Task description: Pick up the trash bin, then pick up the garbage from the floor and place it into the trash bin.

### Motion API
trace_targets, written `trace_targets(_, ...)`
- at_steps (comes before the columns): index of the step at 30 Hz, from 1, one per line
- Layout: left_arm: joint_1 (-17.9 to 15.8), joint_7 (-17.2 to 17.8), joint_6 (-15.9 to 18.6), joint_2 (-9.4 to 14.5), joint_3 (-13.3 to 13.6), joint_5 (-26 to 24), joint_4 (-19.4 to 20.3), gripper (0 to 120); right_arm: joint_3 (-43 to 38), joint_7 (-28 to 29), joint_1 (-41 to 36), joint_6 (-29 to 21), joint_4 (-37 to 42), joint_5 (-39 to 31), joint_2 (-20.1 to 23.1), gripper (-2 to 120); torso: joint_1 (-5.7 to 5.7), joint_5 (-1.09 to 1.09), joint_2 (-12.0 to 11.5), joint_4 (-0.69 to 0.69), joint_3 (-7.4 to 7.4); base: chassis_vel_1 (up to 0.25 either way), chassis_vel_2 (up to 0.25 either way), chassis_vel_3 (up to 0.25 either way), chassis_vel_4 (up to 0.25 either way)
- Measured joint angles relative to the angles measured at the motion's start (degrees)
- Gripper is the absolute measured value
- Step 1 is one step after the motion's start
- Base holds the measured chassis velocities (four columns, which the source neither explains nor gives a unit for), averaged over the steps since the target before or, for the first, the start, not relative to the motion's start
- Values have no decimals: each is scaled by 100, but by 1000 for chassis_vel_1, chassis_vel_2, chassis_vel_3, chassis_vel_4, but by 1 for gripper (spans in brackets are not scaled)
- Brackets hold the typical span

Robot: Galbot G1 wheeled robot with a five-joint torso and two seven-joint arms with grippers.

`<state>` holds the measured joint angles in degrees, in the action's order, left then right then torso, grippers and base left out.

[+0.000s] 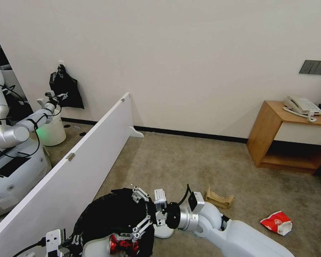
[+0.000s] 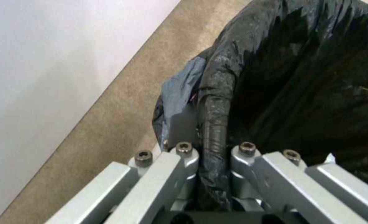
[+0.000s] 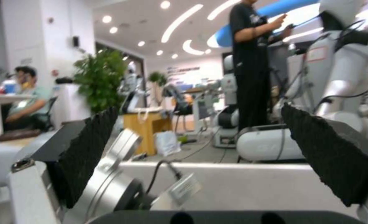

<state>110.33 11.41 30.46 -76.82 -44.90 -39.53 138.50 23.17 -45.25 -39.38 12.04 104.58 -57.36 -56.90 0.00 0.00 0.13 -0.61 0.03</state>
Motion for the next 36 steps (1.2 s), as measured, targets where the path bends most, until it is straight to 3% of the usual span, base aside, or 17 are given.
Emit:
trace_targets(6, 17, -2, -8, -75, -69, -74, -20, 4, -583, 958, -503, 25, 85, -146, -111, 100, 0, 0, 0, 0, 0, 0, 0, 0, 0)
trace_targets(8, 27, -5, -25, -103, -120, -40, -13, 4, -915, 1681, -818, -33, 127, 66, -122, 100, 0, 0, 0, 0, 0, 0, 0, 0, 0)
trace_targets(9, 27, -5, -25, -103, -120, -40, -13, 4, -915, 1681, -818, -33, 127, 66, -122, 100, 0, 0, 0, 0, 0, 0, 0, 0, 0)
trace_targets(10, 31, -10, -43, -128, -161, -1, 7, 4, -1104, 2160, -1018, -110, 162, 223, -112, 100, 0, 0, 0, -1, 0, 0, 0, 0, 0)
trace_targets(11, 31, -10, -43, -128, -161, -1, 7, 4, -1104, 2160, -1018, -110, 162, 223, -112, 100, 0, 0, 0, -1, 0, 0, 0, 0, 0)
trace_targets(12, 36, -4, -48, -152, -199, 3, 50, 4, -1300, 2664, -1222, -181, 182, 433, -110, 100, 0, 1, 0, -1, 0, 0, 0, 0, 0)
trace_targets(16, 33, 56, -46, -163, -254, 23, 100, 4, -1718, 3448, -1617, -349, 130, 887, -209, 100, 0, 1, 0, -1, 0, 0, 0, 0, 0)
trace_targets(28, 51, 85, -44, -210, -325, 5, 103, 4, -2178, 3468, -1962, -811, -7, 1171, -437, 100, 0, 0, 0, 0, 0, 0, 0, 0, 0)
trace_targets(36, 68, 105, -53, -208, -376, -60, 150, 4, -2219, 3374, -2040, -1224, -352, 2143, -487, 100, 0, 0, 0, 0, 0, 0, 0, 0, 0)
